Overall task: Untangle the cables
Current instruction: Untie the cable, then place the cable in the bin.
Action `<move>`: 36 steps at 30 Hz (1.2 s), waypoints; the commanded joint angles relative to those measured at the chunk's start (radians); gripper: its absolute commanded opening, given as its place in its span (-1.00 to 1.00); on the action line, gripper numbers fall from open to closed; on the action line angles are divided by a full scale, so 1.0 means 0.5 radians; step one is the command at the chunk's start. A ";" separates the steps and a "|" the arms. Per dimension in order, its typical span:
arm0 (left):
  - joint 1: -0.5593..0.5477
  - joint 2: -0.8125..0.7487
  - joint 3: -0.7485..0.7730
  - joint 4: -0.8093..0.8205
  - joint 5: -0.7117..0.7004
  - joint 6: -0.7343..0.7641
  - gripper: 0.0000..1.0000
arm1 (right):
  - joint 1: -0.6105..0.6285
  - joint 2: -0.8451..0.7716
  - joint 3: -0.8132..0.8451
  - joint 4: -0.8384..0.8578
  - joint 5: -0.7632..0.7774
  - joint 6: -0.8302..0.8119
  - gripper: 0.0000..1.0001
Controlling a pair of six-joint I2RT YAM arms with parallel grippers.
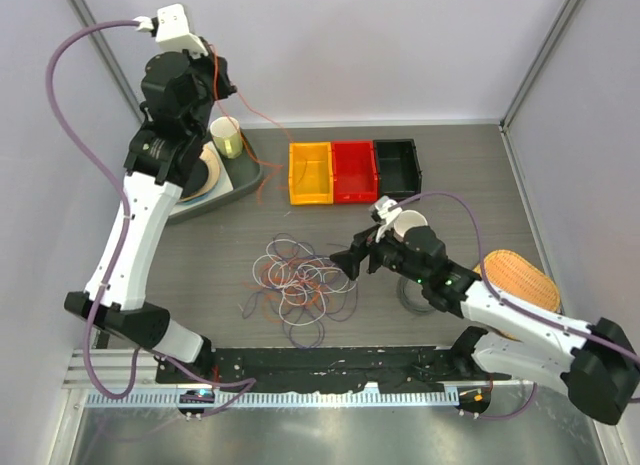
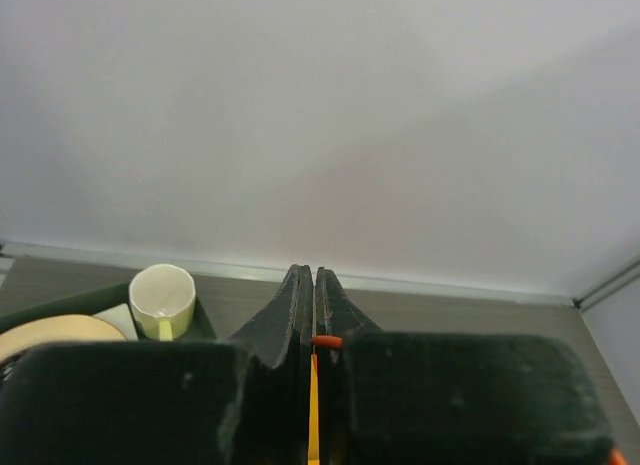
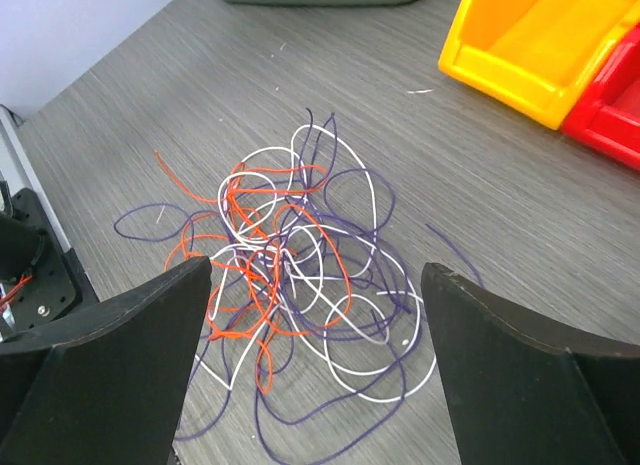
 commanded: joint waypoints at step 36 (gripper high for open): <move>0.000 0.908 0.136 0.506 0.597 -0.245 -1.00 | 0.007 -1.455 -0.532 -0.020 1.224 -0.088 0.93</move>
